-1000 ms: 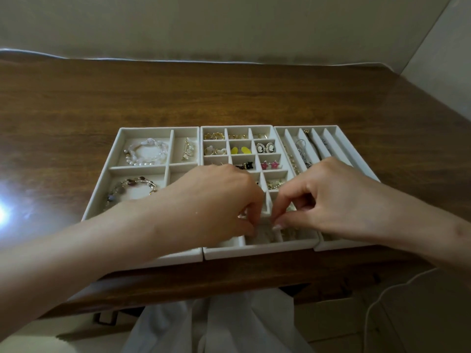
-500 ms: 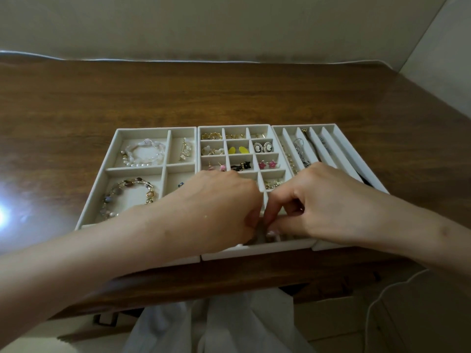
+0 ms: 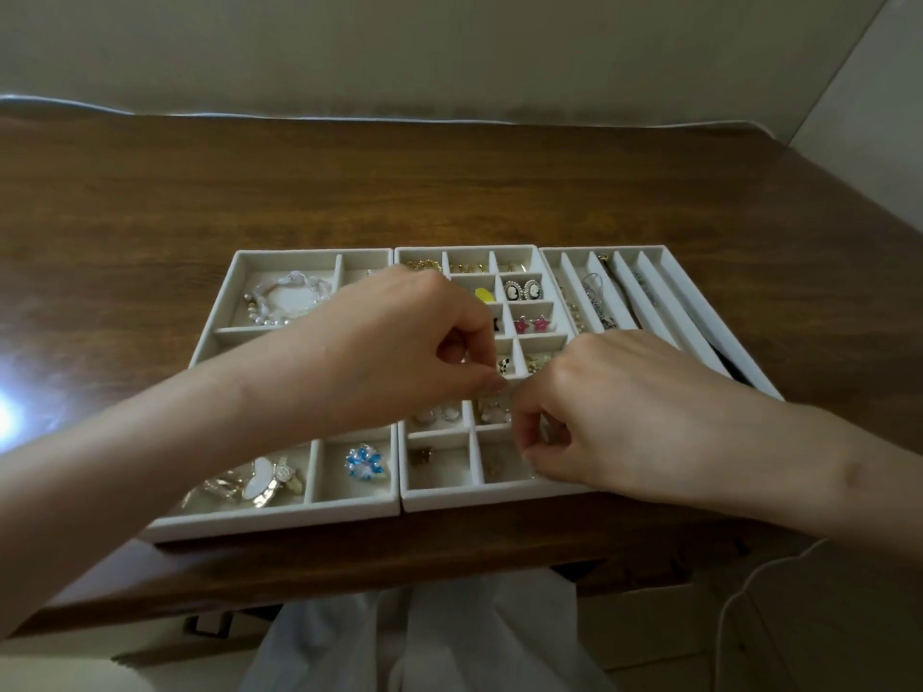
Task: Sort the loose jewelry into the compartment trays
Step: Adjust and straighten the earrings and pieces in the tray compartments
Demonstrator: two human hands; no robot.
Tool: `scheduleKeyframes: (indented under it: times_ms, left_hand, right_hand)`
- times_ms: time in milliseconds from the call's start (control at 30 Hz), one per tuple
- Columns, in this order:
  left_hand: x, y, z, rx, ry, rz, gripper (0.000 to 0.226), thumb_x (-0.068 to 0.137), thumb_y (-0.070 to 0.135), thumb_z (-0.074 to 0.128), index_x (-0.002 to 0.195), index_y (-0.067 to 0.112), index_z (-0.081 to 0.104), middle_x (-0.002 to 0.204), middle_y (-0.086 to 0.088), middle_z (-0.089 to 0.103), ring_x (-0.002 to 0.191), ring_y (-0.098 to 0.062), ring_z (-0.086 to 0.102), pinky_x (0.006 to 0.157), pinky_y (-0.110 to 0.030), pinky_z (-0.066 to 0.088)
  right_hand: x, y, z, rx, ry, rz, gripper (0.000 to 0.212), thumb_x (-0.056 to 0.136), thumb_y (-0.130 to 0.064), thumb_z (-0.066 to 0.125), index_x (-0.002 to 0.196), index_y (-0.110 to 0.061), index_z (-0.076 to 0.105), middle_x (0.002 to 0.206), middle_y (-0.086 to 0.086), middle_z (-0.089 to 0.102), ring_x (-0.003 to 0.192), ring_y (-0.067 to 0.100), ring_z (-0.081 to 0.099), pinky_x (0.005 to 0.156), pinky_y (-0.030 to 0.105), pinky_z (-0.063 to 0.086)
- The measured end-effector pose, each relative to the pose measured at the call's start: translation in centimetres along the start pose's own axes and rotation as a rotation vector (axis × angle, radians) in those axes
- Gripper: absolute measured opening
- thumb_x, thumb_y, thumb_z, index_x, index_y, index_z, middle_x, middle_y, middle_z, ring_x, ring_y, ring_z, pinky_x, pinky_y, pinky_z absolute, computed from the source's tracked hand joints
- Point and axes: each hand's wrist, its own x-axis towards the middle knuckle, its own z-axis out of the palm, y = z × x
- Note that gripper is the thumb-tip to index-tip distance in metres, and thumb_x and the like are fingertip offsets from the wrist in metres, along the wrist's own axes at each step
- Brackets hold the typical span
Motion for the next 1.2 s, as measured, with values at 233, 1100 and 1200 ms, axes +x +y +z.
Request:
scheduleKeyframes:
  times_ms: [233, 1100, 1200]
  left_hand:
    - [-0.8, -0.4, -0.1, -0.061, -0.015, -0.041, 0.019, 0.075, 0.046, 0.056, 0.073, 0.029, 0.065, 0.055, 0.008, 0.057, 0.058, -0.001, 0.052, 0.056, -0.010, 0.040]
    - [-1.1, -0.6, 0.1, -0.113, -0.022, -0.043, 0.016, 0.080, 0.040, 0.060, 0.076, 0.026, 0.067, 0.057, 0.011, 0.059, 0.058, 0.001, 0.055, 0.056, -0.009, 0.042]
    - [-1.1, -0.6, 0.1, -0.114, -0.017, -0.048, 0.015, 0.081, 0.040, 0.061, 0.075, 0.027, 0.066, 0.056, 0.011, 0.059, 0.059, 0.001, 0.055, 0.058, -0.010, 0.043]
  right_hand:
    - [0.1, 0.1, -0.1, -0.013, -0.024, -0.007, 0.011, 0.087, -0.034, 0.058, 0.088, -0.029, 0.068, 0.065, -0.014, 0.052, 0.060, 0.000, 0.047, 0.052, 0.010, 0.031]
    - [0.6, 0.1, -0.4, -0.009, -0.043, 0.023, 0.010, 0.087, -0.033, 0.061, 0.091, -0.028, 0.068, 0.061, -0.013, 0.046, 0.057, 0.001, 0.045, 0.049, 0.014, 0.028]
    - [0.7, 0.1, -0.1, 0.019, -0.036, 0.026, 0.011, 0.087, -0.034, 0.061, 0.093, -0.028, 0.068, 0.062, -0.013, 0.047, 0.059, 0.002, 0.046, 0.050, 0.013, 0.029]
